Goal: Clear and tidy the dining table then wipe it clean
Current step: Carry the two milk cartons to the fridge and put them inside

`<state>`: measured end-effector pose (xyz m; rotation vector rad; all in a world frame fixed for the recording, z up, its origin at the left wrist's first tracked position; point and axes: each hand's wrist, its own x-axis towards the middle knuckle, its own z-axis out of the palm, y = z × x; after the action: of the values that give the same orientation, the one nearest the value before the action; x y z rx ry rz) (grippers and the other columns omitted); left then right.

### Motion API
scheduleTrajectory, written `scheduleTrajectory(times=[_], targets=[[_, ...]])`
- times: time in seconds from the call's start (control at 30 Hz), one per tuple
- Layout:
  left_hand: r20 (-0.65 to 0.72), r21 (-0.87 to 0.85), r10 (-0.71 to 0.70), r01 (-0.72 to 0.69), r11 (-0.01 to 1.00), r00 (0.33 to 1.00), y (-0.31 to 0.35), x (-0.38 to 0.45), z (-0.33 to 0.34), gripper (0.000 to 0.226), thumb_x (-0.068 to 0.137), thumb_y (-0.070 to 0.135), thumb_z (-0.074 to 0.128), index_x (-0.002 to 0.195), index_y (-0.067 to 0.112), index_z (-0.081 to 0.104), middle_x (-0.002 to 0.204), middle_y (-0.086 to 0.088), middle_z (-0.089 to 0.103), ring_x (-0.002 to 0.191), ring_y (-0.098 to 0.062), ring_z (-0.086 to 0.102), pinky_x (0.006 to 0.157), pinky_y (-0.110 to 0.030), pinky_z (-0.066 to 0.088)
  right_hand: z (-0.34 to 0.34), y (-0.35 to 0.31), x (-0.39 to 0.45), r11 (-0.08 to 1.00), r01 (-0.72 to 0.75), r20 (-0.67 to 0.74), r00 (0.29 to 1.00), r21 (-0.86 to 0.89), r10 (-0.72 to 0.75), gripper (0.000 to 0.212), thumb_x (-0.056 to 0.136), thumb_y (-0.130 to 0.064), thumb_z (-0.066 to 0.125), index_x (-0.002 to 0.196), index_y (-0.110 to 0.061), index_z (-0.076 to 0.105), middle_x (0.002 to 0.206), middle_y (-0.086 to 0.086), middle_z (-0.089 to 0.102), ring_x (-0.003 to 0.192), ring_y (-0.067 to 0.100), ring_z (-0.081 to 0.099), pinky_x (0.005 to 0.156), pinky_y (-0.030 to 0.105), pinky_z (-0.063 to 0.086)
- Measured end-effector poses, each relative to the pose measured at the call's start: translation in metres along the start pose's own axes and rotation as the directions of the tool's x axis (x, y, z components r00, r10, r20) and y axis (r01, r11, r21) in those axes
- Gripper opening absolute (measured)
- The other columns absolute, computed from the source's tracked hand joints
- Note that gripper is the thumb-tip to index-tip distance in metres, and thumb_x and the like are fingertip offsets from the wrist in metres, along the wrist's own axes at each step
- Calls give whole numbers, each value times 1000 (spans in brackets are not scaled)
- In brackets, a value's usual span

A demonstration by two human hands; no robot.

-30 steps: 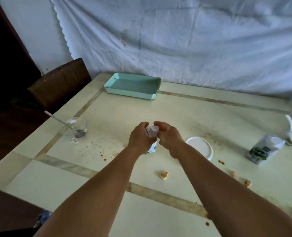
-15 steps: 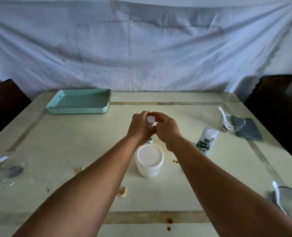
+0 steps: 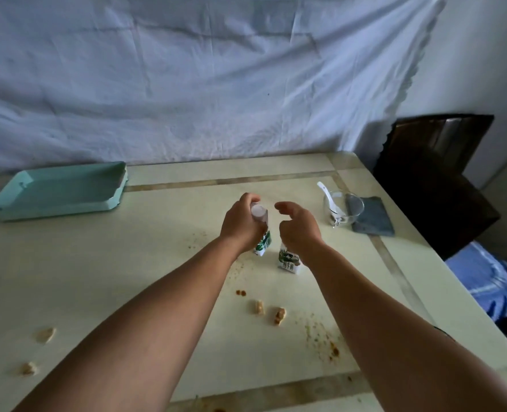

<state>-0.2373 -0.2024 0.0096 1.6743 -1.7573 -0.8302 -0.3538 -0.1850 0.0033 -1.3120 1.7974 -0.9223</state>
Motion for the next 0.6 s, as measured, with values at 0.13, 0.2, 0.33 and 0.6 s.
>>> scheduleTrajectory(times=[0.13,0.2,0.33,0.6], targets=[[59,60,-30,26,998,998,0,5,10,61,82,16,60,138,14,34,135,-8,49,119,-26,49,86,-24,35,-11,31,12,961,-58,76,994,-270,81,67,79,-5,48,140,-32,40,144,-1,43,127,26,42,106,43,39],[69,96,-55,49,994,996,2,7,15,63,80,12,60,137,12,33,134,-8,49,118,-26,49,85,-23,35,-16,42,17,921,-32,151,984,-389,99,72,78,-9,57,143,-30,34,146,0,39,134,29,35,108,41,35],[48,120,-80,74,990,996,0,8,17,61,77,10,62,133,13,40,130,-12,50,113,-26,51,81,-22,36,-15,48,20,939,-15,169,982,-344,78,65,80,-8,58,139,-26,39,137,9,43,118,33,51,96,40,47],[87,118,3,-13,993,996,9,-4,12,60,75,9,62,131,19,44,130,-7,52,113,-22,52,84,-24,39,-35,34,15,969,37,76,997,-242,-19,57,83,-2,49,135,-25,44,129,10,48,108,30,54,87,34,49]])
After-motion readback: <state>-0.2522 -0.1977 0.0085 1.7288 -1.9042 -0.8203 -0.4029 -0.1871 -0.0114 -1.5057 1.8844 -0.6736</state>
